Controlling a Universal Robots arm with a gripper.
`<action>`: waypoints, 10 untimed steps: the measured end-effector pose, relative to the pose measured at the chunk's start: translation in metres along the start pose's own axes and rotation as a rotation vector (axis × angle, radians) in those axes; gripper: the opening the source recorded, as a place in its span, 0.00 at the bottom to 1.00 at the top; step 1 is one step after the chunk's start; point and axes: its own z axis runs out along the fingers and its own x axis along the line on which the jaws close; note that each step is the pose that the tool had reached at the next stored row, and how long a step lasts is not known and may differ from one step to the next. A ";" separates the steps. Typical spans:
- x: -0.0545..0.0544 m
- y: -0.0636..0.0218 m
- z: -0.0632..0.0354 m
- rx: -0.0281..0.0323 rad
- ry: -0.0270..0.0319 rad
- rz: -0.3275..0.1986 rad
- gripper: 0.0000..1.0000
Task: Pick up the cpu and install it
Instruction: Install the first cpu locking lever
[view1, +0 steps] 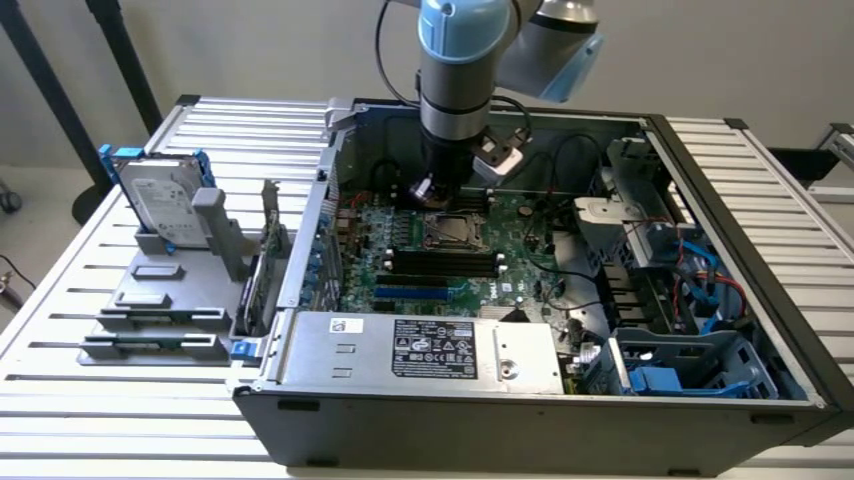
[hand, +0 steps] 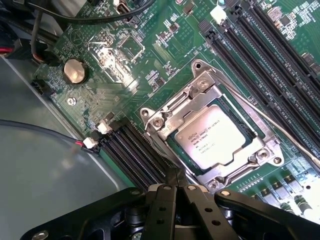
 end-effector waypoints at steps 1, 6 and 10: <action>0.000 0.0003 0.0001 -0.0002 -0.0001 0.000 0.11; 0.001 0.0014 0.0005 -0.0013 -0.0013 0.000 0.11; 0.001 0.0018 0.0006 -0.0022 -0.0023 0.000 0.11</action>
